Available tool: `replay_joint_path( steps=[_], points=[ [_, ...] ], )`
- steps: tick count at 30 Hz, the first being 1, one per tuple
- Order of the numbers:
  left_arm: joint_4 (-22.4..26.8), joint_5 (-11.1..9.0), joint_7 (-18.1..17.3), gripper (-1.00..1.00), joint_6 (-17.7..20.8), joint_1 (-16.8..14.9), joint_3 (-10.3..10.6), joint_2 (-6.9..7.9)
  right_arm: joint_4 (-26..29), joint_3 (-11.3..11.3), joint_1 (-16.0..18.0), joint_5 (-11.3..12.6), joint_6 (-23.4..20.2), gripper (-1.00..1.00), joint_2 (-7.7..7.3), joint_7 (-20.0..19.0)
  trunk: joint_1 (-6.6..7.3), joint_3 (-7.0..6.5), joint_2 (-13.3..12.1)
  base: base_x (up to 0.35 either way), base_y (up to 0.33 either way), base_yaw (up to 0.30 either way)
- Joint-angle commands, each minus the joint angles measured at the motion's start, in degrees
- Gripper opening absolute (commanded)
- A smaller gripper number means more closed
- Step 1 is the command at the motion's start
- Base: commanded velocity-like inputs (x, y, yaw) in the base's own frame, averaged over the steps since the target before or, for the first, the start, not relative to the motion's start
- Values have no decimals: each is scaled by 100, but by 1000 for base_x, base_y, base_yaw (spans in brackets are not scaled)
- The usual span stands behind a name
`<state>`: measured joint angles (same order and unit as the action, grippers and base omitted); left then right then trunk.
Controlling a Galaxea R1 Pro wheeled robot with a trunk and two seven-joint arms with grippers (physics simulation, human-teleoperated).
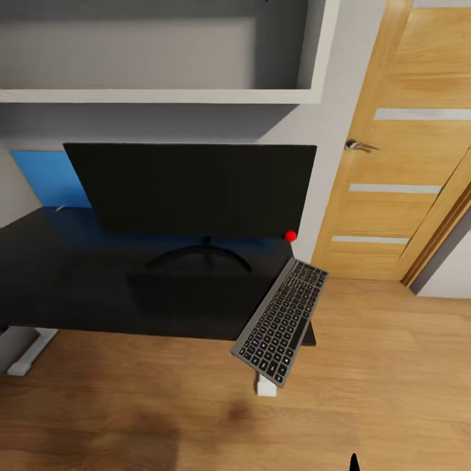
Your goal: In the bedroom, organize the workspace by keeping the computer under the desk, ensuring the monitor is on the desk, placing the keyboard on the desk next to the monitor, placing the mouse on the desk next to the keyboard, moving the folder from the swivel chair onto the desk next to the mouse, stacking the notebook on top of the folder with the pen on top of the notebook, and positioning the swivel chair next to the desk.
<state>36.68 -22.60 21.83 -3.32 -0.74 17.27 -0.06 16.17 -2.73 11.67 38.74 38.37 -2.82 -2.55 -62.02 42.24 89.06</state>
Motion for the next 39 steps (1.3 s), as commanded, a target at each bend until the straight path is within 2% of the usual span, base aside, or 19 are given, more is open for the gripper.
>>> replay_joint_path(
  steps=[1, 7, 12, 21, 36, 39],
  points=[
    [-3, -60, 41, 100, -35, -5, 40, 5, 0, -24, 2, 13, 10, 100, 5, -27, 1, -3, 2, -5, -11, 166],
    [-2, -60, 41, 100, -37, -5, 40, 6, 1, -25, 2, 19, 83, 100, 17, -27, 1, -46, 2, -2, -23, 166],
    [-6, -60, 41, 100, -33, -5, 40, 6, 1, -25, 2, 20, 176, 100, 18, -27, 1, -82, 2, 0, -211, 166],
    [-11, -67, 41, 100, -12, -5, 40, 7, 6, -30, 2, 20, 295, 100, 18, -27, 1, -140, 2, 0, -310, 144],
    [-11, -69, 41, 100, -11, -5, 40, 20, 13, -26, 2, 11, 305, 100, 29, -27, 1, -148, 2, 0, -346, 12],
    [-11, -76, 41, 100, -20, -5, 40, 24, -1, -25, 2, 17, 514, 100, 60, -27, 1, -157, 2, 0, -306, 94]
  ],
)
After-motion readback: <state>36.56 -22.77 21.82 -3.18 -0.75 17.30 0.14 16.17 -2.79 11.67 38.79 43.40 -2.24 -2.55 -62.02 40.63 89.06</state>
